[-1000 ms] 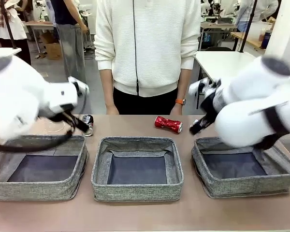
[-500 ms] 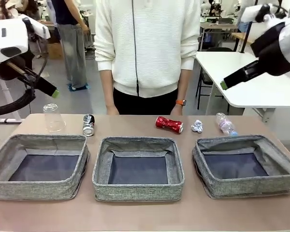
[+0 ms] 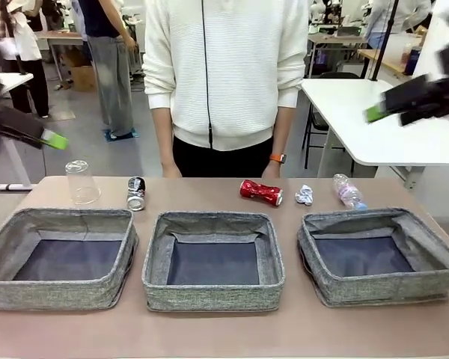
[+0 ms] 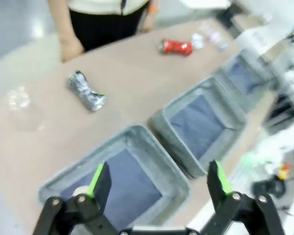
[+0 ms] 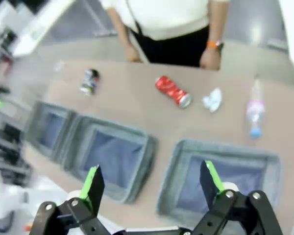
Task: Sort the waste into the appropriate baskets.
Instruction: Pick up the waste item pointed out by the person.
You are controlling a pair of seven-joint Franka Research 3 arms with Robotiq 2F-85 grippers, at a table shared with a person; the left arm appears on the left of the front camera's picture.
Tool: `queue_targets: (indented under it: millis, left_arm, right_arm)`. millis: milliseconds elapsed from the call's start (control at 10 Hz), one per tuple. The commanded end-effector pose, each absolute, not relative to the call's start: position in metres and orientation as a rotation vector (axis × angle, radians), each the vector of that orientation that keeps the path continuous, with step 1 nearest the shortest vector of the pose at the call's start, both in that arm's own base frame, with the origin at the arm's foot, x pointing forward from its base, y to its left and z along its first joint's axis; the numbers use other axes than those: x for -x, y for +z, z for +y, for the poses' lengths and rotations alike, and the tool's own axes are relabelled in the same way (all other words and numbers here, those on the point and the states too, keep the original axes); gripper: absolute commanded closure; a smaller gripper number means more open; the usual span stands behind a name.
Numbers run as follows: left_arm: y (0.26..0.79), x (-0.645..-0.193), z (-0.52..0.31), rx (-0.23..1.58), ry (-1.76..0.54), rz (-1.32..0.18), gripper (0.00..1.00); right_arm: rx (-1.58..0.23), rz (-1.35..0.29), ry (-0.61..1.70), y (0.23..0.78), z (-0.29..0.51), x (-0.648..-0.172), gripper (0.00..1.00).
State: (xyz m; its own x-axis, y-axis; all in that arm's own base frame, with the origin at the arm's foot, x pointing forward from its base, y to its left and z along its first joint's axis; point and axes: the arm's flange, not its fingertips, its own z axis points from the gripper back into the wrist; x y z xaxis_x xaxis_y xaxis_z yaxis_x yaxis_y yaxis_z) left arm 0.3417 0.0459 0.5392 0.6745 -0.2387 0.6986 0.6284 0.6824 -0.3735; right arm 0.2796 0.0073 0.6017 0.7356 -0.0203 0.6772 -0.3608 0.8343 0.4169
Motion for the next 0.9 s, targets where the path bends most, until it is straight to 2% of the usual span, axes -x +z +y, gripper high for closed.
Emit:
queue_targets:
  millis: [0, 200, 300, 400, 500, 800]
  left_arm:
    - [0.521, -0.327, 0.141, 1.202, -0.187, -0.575, 0.00]
    - [0.491, -0.300, 0.169, 1.354, -0.004, -0.759, 0.00]
    - [0.485, -0.299, 0.169, 1.356, 0.067, -0.764, 0.00]
    - [0.484, -0.302, 0.157, 1.285, 0.104, -0.703, 0.00]
    - [0.487, -0.286, 0.193, 1.255, -0.129, -0.733, 0.00]
    - [0.487, -0.286, 0.193, 1.255, -0.129, -0.733, 0.00]
  right_arm:
    - [-1.004, -0.600, -0.375, 0.570, -0.109, -0.249, 0.00]
    - [-1.106, -0.544, -0.593, 0.521, -0.183, -0.254, 0.00]
    - [-1.182, -0.580, -0.654, 0.498, -0.197, -0.260, 0.00]
    - [-1.154, -0.681, -0.696, 0.485, -0.200, -0.262, 0.00]
    - [-1.013, -0.583, -0.350, 0.509, -0.203, -0.227, 0.00]
    - [-1.013, -0.583, -0.350, 0.509, -0.203, -0.227, 0.00]
